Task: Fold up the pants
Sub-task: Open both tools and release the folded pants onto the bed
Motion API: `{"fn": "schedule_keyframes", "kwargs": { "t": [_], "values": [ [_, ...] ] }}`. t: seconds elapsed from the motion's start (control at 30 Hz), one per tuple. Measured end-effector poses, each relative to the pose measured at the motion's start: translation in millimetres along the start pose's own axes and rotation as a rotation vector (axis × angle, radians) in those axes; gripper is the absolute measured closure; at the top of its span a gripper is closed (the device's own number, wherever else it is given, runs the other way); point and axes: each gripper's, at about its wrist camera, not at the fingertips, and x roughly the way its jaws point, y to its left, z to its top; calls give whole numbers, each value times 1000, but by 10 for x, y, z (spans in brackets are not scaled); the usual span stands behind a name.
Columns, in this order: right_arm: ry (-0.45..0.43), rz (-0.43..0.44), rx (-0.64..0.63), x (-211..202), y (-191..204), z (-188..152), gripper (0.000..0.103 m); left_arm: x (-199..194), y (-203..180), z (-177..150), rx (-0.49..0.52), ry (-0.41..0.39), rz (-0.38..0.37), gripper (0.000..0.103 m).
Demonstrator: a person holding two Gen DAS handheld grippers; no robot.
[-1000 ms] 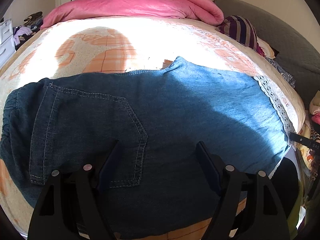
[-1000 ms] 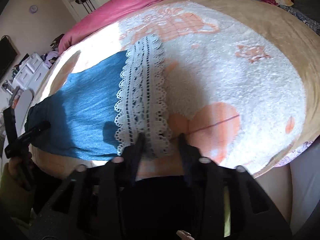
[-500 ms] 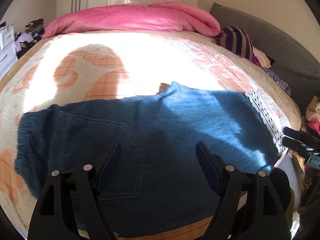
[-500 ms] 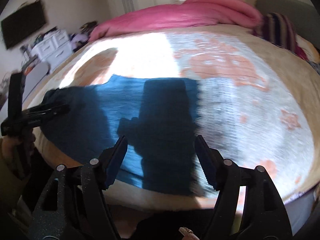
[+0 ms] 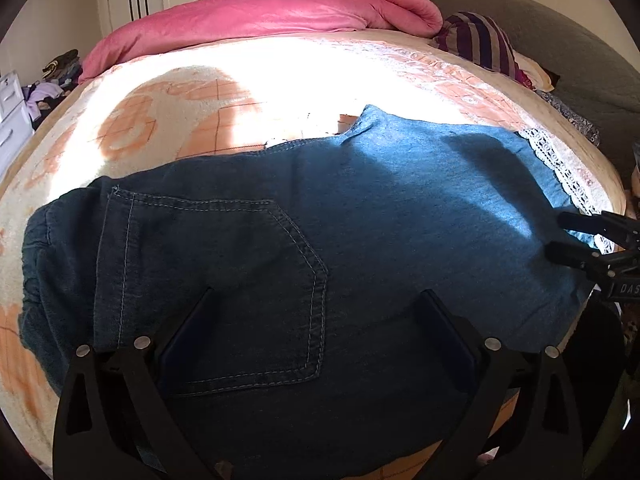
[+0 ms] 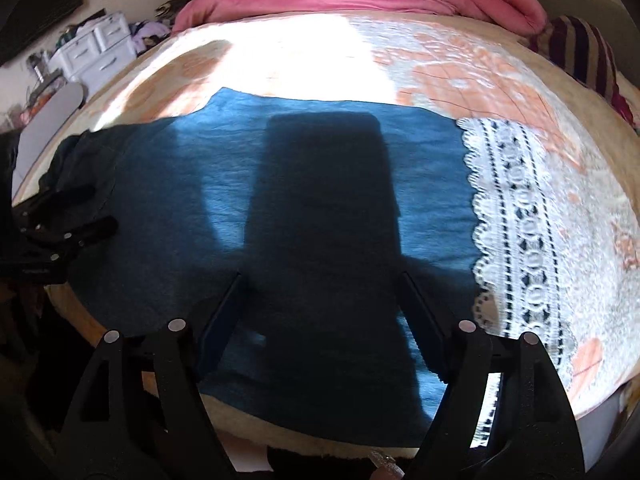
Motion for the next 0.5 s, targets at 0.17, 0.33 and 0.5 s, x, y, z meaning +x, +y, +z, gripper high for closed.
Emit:
{"fn": "schedule_keyframes", "kwargs": {
  "t": [0.17, 0.33, 0.5],
  "values": [
    [-24, 34, 39, -64, -46, -5, 31, -45, -14, 35, -6, 0, -8, 5],
    [-118, 73, 117, -360, -185, 1, 23, -283, -73, 145, -9, -45, -46, 5],
    [-185, 29, 172, -665, -379, -45, 18, -375, -172, 271, -8, -62, -89, 5]
  ]
}}
